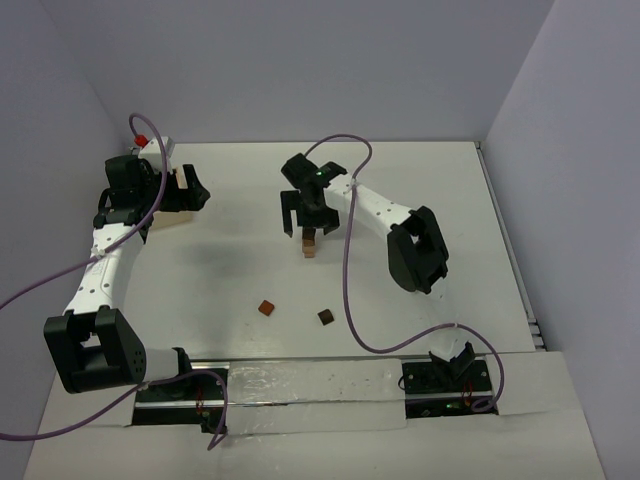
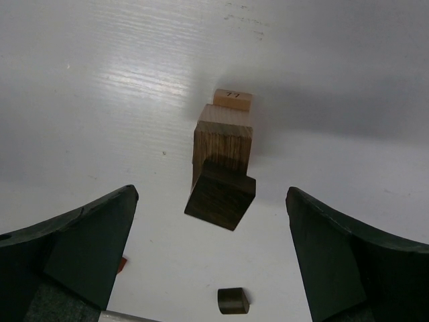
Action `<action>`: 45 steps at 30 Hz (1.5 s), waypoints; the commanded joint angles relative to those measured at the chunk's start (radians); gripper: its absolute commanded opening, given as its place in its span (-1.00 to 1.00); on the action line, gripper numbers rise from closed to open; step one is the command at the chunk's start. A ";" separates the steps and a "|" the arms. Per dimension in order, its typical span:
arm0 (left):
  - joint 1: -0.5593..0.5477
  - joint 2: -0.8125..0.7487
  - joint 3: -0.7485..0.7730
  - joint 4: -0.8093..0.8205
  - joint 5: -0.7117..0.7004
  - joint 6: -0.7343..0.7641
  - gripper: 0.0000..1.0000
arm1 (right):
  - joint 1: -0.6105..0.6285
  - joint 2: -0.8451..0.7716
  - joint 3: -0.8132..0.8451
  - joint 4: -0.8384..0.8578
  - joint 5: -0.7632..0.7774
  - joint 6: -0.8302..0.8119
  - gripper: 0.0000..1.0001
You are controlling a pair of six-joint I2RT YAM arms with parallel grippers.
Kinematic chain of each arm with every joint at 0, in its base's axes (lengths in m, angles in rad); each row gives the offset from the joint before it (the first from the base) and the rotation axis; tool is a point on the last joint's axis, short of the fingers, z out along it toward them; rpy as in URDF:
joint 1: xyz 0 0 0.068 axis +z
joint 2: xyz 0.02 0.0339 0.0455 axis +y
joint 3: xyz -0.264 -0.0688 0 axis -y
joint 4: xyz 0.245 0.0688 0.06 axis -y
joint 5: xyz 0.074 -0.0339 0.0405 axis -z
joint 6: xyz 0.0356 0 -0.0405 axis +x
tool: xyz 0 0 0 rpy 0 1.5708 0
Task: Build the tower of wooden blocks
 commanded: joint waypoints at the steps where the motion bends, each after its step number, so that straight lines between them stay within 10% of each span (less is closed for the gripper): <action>1: -0.002 0.003 0.051 0.007 0.016 -0.001 0.99 | 0.016 0.053 0.047 -0.004 0.001 0.025 0.99; 45: -0.002 0.003 0.031 0.017 0.016 0.008 0.99 | 0.019 0.164 0.042 -0.001 0.023 0.034 0.44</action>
